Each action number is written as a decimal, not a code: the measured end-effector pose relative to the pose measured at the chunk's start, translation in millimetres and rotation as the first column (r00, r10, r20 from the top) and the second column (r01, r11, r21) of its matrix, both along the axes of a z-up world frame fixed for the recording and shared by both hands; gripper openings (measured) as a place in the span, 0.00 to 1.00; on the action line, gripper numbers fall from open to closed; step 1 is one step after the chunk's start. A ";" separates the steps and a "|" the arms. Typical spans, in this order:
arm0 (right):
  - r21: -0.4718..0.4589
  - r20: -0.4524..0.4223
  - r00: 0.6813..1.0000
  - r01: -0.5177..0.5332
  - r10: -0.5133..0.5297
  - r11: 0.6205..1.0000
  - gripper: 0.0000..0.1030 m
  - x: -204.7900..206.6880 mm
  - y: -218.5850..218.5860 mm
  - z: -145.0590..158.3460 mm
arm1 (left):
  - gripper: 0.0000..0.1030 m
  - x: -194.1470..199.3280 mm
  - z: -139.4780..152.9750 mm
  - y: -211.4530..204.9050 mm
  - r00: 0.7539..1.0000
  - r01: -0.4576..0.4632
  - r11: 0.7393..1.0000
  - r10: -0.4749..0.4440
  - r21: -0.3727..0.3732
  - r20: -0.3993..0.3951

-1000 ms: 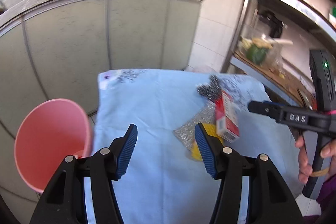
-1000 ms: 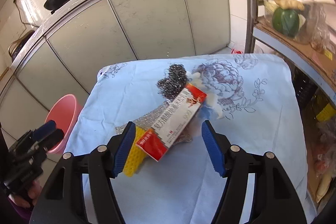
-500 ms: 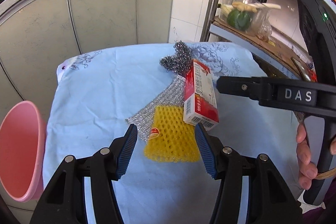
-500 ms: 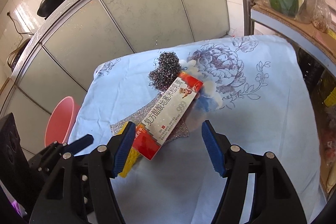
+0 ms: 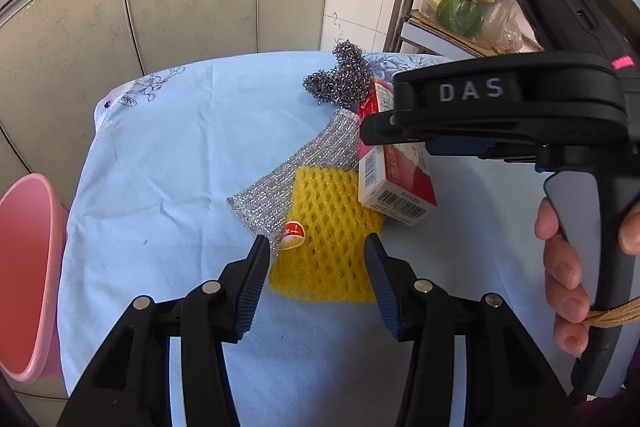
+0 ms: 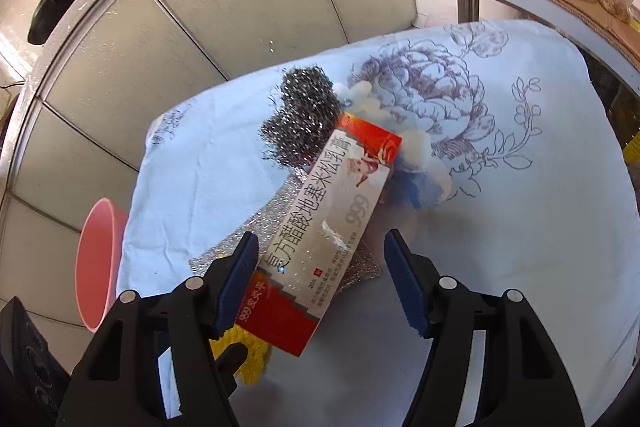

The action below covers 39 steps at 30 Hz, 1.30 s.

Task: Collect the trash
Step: 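Grasp the yellow foam net with the left tool while the right tool grasps the ointment box, then carry the yellow foam net and ointment box over the pink bucket with both tools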

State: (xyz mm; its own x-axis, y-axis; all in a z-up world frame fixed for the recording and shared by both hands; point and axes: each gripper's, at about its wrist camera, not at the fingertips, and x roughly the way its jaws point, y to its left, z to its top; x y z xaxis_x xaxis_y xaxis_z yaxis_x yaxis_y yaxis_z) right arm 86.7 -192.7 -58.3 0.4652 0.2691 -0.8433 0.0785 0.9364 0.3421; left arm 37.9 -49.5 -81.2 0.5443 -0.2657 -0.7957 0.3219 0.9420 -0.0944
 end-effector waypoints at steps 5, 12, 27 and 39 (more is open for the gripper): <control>0.000 0.001 1.000 0.005 -0.005 1.000 0.51 -2.0 -3.7 -2.4 | 0.42 -0.9 0.5 3.4 1.000 -0.004 1.000 0.004 -0.008 -0.001; 0.011 0.003 1.000 0.010 -0.010 1.000 0.40 -12.5 -19.9 -3.4 | 0.11 -5.7 3.4 1.2 1.000 0.002 1.000 -0.002 -0.006 0.010; -0.026 0.134 0.991 0.007 -0.003 1.000 0.40 -66.5 -46.8 31.1 | 0.08 -27.7 52.0 16.8 0.993 -0.041 0.996 0.049 -0.073 0.112; -0.076 0.234 0.971 -0.038 0.055 0.996 0.40 -80.5 -28.3 56.0 | 0.08 -39.7 85.8 35.1 0.971 -0.112 0.989 0.130 -0.098 0.202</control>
State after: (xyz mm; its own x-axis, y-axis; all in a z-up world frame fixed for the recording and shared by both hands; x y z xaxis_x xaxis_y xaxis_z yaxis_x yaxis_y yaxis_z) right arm 6.2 -221.0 -2.3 0.6417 0.2394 -0.7287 -0.0408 0.9593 0.2793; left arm -1.8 -14.4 4.6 0.7275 -0.2493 -0.6392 0.2269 0.9667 -0.1187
